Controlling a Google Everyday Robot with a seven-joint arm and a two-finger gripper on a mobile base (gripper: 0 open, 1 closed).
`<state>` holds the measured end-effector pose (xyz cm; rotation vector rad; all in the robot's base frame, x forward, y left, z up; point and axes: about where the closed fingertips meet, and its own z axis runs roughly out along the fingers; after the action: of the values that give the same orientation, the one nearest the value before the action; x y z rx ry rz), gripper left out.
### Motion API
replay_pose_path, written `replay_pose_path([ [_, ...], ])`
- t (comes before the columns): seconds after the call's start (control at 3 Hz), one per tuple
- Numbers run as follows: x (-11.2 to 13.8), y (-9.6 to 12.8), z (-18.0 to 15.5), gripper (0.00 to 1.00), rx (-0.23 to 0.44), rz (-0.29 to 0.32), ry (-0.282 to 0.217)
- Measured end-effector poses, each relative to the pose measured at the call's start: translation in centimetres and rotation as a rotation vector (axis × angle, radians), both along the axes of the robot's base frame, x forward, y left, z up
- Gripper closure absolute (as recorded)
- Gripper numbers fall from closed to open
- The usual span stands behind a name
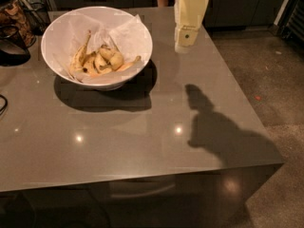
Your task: Pick banana from white bowl
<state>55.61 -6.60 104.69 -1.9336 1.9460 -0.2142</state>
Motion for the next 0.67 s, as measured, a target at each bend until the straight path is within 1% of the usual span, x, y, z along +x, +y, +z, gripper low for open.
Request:
replay_pose_path([
  [0.33, 1.0, 2.1, -1.2, 0.0, 0.062, 0.053, 0.065],
  [0.67, 2.3, 5.4, -2.5, 0.0, 0.096, 0.112, 0.122],
])
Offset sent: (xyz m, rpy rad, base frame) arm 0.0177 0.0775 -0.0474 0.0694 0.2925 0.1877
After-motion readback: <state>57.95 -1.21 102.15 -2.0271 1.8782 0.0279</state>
